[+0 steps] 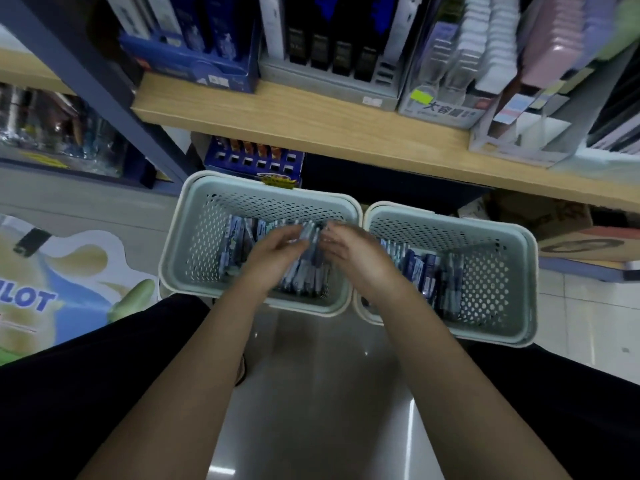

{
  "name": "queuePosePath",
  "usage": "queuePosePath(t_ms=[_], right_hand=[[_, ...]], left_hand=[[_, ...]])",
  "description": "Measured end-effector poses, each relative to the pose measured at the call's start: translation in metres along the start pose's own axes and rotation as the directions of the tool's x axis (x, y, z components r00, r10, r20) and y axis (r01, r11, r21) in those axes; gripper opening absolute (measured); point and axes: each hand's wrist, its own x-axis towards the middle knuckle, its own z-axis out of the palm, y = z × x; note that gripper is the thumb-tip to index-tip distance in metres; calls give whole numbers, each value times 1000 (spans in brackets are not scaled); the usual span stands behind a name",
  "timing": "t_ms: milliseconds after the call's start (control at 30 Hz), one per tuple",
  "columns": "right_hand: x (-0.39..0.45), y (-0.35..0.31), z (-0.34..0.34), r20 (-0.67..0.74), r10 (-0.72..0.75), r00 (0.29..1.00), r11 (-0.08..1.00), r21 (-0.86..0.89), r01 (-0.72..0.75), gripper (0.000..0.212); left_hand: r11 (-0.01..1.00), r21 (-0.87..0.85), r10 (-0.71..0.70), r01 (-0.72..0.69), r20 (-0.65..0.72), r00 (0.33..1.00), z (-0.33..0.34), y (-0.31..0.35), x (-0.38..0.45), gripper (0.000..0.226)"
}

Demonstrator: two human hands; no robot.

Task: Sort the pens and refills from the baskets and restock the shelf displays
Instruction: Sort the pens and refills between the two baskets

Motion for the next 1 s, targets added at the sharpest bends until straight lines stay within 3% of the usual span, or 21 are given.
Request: queuePosePath(t_ms=[100,233,333,400,500,633,800,1000], right_hand=[[-19,-11,-45,-93,-93,991,995,13,95,18],[-16,-1,-102,-290,-20,957,992,-125,-17,16],[-6,15,-118,-241,82,967,963,-230,-139,22],[4,22,-119,-217,74,973,939,-314,-141,41],[21,29,-116,-205,32,978,885,-449,-123,53],[40,37,-121,-253,5,967,859,-495,-134,65],[50,48,-133,-306,91,948,825,-511,-244,81],[58,51,-128,-356,63,932,862,-452,-231,83]], left_hand=[[995,60,81,-80,-21,996,34,14,-10,28],[951,252,163,-182,94,982,83,9,-23,66],[890,387,232,-243,75,970,94,-3,-25,80],[821,501,269,-273,83,960,91,-7,-24,80],[732,623,268,-277,111,957,81,-14,-22,80],[690,668,252,-280,141,957,77,-17,-28,75],[701,660,256,-270,121,959,77,-20,-28,72],[696,660,271,-283,124,955,77,-19,-30,72]])
